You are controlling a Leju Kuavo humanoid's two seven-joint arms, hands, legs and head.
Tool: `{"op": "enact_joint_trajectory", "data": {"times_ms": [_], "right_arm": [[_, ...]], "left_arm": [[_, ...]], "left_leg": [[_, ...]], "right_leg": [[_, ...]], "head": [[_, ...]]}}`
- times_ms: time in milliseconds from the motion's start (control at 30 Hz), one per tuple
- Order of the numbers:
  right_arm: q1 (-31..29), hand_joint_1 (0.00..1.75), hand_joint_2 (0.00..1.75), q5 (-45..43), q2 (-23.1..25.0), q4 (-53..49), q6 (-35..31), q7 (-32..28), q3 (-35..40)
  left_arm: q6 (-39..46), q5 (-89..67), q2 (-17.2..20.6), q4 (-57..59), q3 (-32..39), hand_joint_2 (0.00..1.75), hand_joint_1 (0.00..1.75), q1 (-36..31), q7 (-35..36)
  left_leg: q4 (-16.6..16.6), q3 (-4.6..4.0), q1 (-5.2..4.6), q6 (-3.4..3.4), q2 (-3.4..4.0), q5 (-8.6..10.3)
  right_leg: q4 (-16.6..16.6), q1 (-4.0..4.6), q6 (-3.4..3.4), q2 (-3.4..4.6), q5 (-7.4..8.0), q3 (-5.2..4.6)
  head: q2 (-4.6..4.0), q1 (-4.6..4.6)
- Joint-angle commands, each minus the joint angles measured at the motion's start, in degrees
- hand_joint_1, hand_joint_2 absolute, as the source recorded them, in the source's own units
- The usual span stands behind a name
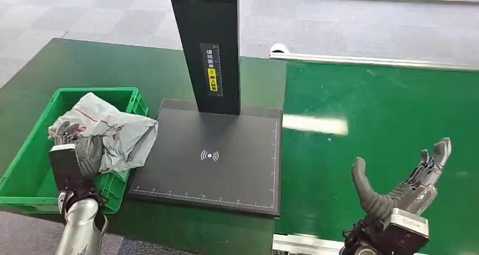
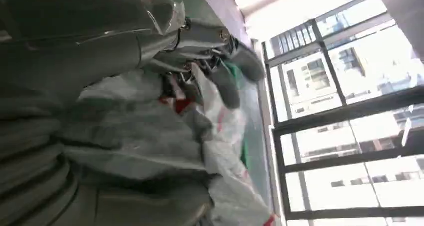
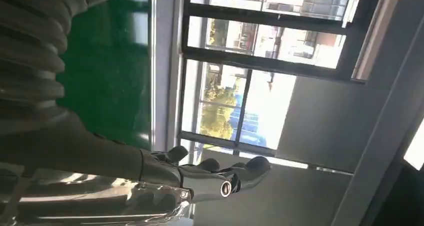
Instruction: Moved the parcel from conveyor to table for the left to box.
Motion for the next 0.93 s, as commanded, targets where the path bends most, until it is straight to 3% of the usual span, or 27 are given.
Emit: {"op": "enact_joint_trajectory", "data": {"times_ms": [33,367,667,767,867,933], "right_arm": [[-1.89,0.00,1.75,0.16,0.44,4.72,0.05,0.53,-1.61],[-1.81,0.00,1.75,0.19,0.43,4.63,0.06,0.56,-1.62],[-2.24,0.00,1.75,1.36,1.53,4.97,0.77,1.34,-2.18],[-2.22,0.00,1.75,1.58,1.55,5.29,1.22,1.43,-2.36],[-2.60,0.00,1.75,1.94,1.35,7.16,3.54,1.83,-0.54],[-2.90,0.00,1.75,2.72,1.78,9.15,4.81,1.57,2.33]], "left_arm": [[0.81,1.00,-1.70,-3.44,2.60,1.75,0.00,0.59,-0.65],[0.80,1.04,-1.68,-3.49,2.59,1.75,0.00,0.73,-0.65],[3.30,5.84,-4.77,-15.73,2.99,1.75,0.00,5.11,-6.79],[3.46,4.51,-5.77,-26.42,-2.83,1.75,0.00,9.86,-8.73],[-0.33,-2.28,-6.71,-30.27,-18.89,1.75,0.00,15.48,-7.07],[0.88,-5.01,-7.46,-23.71,-28.97,1.75,0.00,16.69,-4.10]], "left_leg": [[-0.06,0.02,0.02,0.05,-0.04,0.04],[-0.04,0.03,0.01,0.04,-0.03,0.01],[-0.04,0.02,0.03,0.06,0.01,0.00],[0.01,-0.02,0.03,0.07,0.02,-0.03],[0.02,-0.03,0.03,0.08,-0.02,-0.04],[-0.03,0.03,-0.03,0.07,-0.17,0.00]], "right_leg": [[-0.11,0.02,0.00,0.00,0.05,0.05],[-0.07,0.01,0.01,0.00,0.03,0.05],[-0.10,0.03,0.01,0.04,0.04,0.05],[-0.07,0.04,0.02,0.06,0.03,0.01],[-0.08,0.03,0.04,0.00,0.01,0.02],[-0.08,-0.03,0.04,-0.15,-0.02,0.06]], "head": [[0.00,0.00],[0.00,0.02],[0.02,0.02],[0.02,0.02],[0.00,0.00],[0.02,0.00]]}}
